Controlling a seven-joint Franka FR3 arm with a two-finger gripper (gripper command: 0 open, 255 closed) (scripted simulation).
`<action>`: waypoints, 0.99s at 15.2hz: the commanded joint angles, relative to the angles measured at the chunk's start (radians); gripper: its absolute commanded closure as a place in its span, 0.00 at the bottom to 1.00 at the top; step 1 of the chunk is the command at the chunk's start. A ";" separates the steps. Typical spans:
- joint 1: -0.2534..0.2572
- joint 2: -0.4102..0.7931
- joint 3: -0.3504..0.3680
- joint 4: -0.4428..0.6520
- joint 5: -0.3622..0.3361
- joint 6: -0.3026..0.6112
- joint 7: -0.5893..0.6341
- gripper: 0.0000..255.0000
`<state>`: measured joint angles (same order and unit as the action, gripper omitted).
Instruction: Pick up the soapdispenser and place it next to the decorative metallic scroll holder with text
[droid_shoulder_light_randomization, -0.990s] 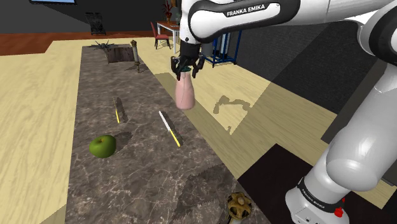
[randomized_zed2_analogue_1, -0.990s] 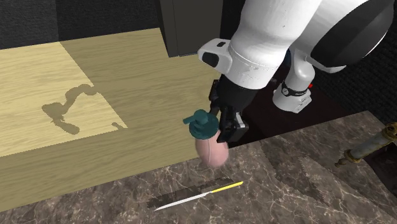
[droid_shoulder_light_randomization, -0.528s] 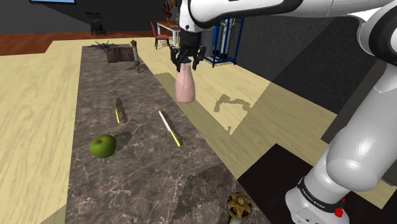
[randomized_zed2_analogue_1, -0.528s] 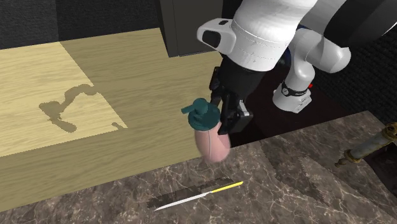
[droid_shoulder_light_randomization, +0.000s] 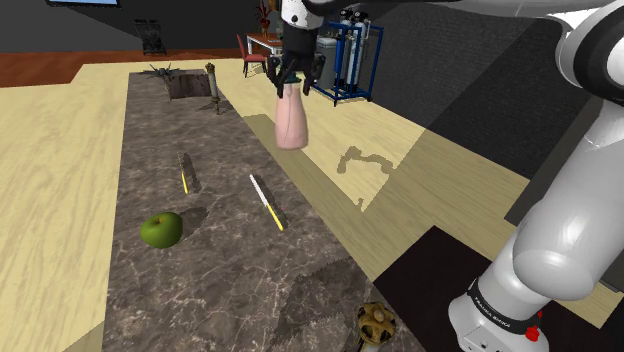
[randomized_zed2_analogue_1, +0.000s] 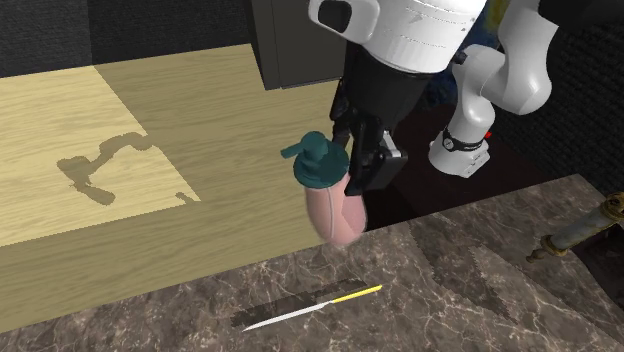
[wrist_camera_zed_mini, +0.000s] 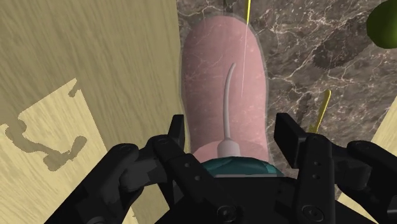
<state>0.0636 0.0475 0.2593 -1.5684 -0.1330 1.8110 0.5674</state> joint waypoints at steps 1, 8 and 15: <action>0.002 0.005 0.001 0.037 -0.001 -0.032 -0.001 1.00; 0.009 0.040 0.006 0.177 -0.010 -0.138 -0.006 1.00; 0.022 0.096 0.011 0.349 -0.028 -0.257 -0.009 1.00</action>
<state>0.0815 0.1354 0.2686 -1.2466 -0.1572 1.5737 0.5562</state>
